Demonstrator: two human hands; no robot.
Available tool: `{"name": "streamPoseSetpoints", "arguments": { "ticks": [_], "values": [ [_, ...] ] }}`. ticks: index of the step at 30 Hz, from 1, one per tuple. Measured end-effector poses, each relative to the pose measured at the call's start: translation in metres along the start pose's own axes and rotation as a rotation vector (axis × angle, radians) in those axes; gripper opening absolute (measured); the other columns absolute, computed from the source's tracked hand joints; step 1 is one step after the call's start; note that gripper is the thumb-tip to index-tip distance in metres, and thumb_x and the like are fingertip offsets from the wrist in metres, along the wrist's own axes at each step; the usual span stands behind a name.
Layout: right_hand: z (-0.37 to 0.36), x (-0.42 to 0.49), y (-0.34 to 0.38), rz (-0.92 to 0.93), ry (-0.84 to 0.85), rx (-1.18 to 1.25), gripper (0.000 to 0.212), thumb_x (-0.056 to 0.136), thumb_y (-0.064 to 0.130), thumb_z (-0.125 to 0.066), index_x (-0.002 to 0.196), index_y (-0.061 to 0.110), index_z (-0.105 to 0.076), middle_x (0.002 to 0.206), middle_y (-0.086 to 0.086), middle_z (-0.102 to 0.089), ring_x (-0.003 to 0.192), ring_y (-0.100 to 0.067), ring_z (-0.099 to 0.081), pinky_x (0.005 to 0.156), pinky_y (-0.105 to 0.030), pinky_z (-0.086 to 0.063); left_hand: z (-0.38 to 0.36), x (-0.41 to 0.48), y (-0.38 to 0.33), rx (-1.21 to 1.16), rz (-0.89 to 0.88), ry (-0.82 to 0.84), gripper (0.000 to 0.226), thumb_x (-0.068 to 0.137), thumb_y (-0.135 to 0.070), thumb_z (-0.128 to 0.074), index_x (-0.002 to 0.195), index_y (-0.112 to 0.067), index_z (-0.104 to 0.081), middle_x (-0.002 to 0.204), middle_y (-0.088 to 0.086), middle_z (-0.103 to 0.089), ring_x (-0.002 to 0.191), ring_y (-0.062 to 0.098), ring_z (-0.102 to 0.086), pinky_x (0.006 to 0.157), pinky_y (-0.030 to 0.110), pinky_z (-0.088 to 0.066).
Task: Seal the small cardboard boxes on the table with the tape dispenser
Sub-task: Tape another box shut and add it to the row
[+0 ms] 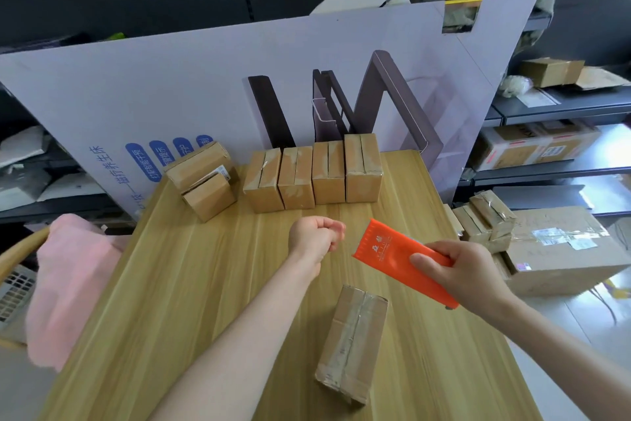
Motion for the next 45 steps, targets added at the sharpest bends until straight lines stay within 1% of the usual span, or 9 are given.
{"name": "streamPoseSetpoints", "arguments": {
  "ticks": [5, 10, 17, 22, 28, 32, 40, 42, 45],
  "values": [
    [0.018, -0.011, -0.048, -0.110, -0.005, -0.067, 0.010, 0.079, 0.036, -0.074, 0.071, 0.029, -0.072, 0.056, -0.001, -0.066, 0.040, -0.018, -0.061, 0.037, -0.044, -0.052, 0.016, 0.020, 0.039, 0.014, 0.105, -0.034, 0.005, 0.082, -0.004, -0.071, 0.079, -0.008, -0.072, 0.074, 0.001, -0.073, 0.062, 0.010, -0.061, 0.061, 0.022, -0.055],
    [0.006, -0.003, -0.075, -0.170, 0.079, -0.354, 0.021, 0.079, 0.054, -0.067, 0.068, 0.036, -0.065, 0.055, 0.014, -0.062, 0.052, 0.001, -0.057, 0.045, -0.023, -0.039, -0.010, 0.020, 0.091, 0.018, 0.203, -0.043, 0.006, 0.080, -0.015, -0.077, 0.079, -0.010, -0.073, 0.073, 0.000, -0.074, 0.066, 0.013, -0.061, 0.070, 0.028, -0.050],
    [-0.025, 0.006, -0.111, -0.215, 0.199, -0.457, 0.032, 0.078, 0.061, -0.062, 0.063, 0.032, -0.061, 0.060, 0.015, -0.061, 0.058, 0.001, -0.056, 0.046, -0.021, -0.034, -0.021, 0.014, 0.146, 0.048, 0.349, -0.165, 0.009, 0.079, -0.024, -0.078, 0.077, -0.016, -0.073, 0.078, -0.004, -0.071, 0.077, 0.012, -0.063, 0.070, 0.026, -0.039],
    [-0.033, 0.009, -0.128, -0.222, 0.223, -0.460, 0.031, 0.079, 0.062, -0.061, 0.066, 0.034, -0.062, 0.062, 0.015, -0.063, 0.060, 0.000, -0.058, 0.047, -0.022, -0.037, -0.027, 0.011, 0.159, 0.083, 0.370, -0.199, 0.009, 0.080, -0.028, -0.077, 0.076, -0.023, -0.071, 0.077, -0.013, -0.065, 0.068, 0.004, -0.052, 0.058, 0.020, -0.035],
    [-0.032, 0.015, -0.145, -0.227, 0.248, -0.459, 0.033, 0.078, 0.060, -0.060, 0.061, 0.032, -0.061, 0.058, 0.012, -0.063, 0.052, -0.004, -0.060, 0.042, -0.020, -0.036, -0.032, 0.006, 0.159, 0.250, 0.295, -0.239, 0.016, 0.080, -0.038, -0.073, 0.066, -0.031, -0.069, 0.067, -0.024, -0.063, 0.065, -0.002, -0.056, 0.061, 0.022, -0.046],
    [-0.043, 0.018, -0.156, -0.225, 0.273, -0.459, 0.033, 0.079, 0.060, -0.060, 0.061, 0.032, -0.059, 0.060, 0.012, -0.062, 0.058, -0.004, -0.059, 0.046, -0.022, -0.036, -0.033, 0.003, 0.156, 0.346, 0.266, -0.317, 0.008, 0.083, -0.039, -0.070, 0.081, -0.032, -0.073, 0.072, -0.021, -0.064, 0.067, 0.005, -0.061, 0.070, 0.028, -0.054],
    [-0.061, 0.019, -0.170, -0.192, 0.318, -0.413, 0.024, 0.080, 0.058, -0.059, 0.071, 0.037, -0.061, 0.062, 0.015, -0.062, 0.054, -0.002, -0.060, 0.043, -0.020, -0.039, -0.041, -0.003, 0.170, 0.411, 0.272, -0.352, 0.018, 0.090, -0.039, -0.061, 0.099, -0.029, -0.074, 0.100, -0.010, -0.072, 0.077, 0.015, -0.061, 0.075, 0.031, -0.054],
    [-0.064, 0.020, -0.170, -0.190, 0.327, -0.388, 0.022, 0.080, 0.058, -0.059, 0.069, 0.040, -0.058, 0.061, 0.015, -0.062, 0.050, -0.003, -0.061, 0.041, -0.019, -0.039, -0.045, -0.002, 0.172, 0.490, 0.285, -0.308, 0.031, 0.095, -0.042, -0.052, 0.117, -0.026, -0.067, 0.117, -0.005, -0.068, 0.096, 0.021, -0.063, 0.085, 0.035, -0.052],
    [-0.065, 0.019, -0.172, -0.186, 0.332, -0.359, 0.022, 0.079, 0.060, -0.059, 0.065, 0.043, -0.055, 0.060, 0.016, -0.062, 0.045, -0.005, -0.061, 0.036, -0.017, -0.036, -0.047, -0.007, 0.174, 0.608, 0.226, -0.341, 0.051, 0.100, -0.043, -0.038, 0.146, -0.020, -0.037, 0.146, 0.000, -0.045, 0.131, 0.023, -0.046, 0.100, 0.039, -0.042]
  ]
}}
Point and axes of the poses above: each hand's wrist, its own x-axis towards the middle knuckle, its own z-axis out of the back of the hand, y = z × x, the point moved 7 cm from there along x, towards the middle knuckle
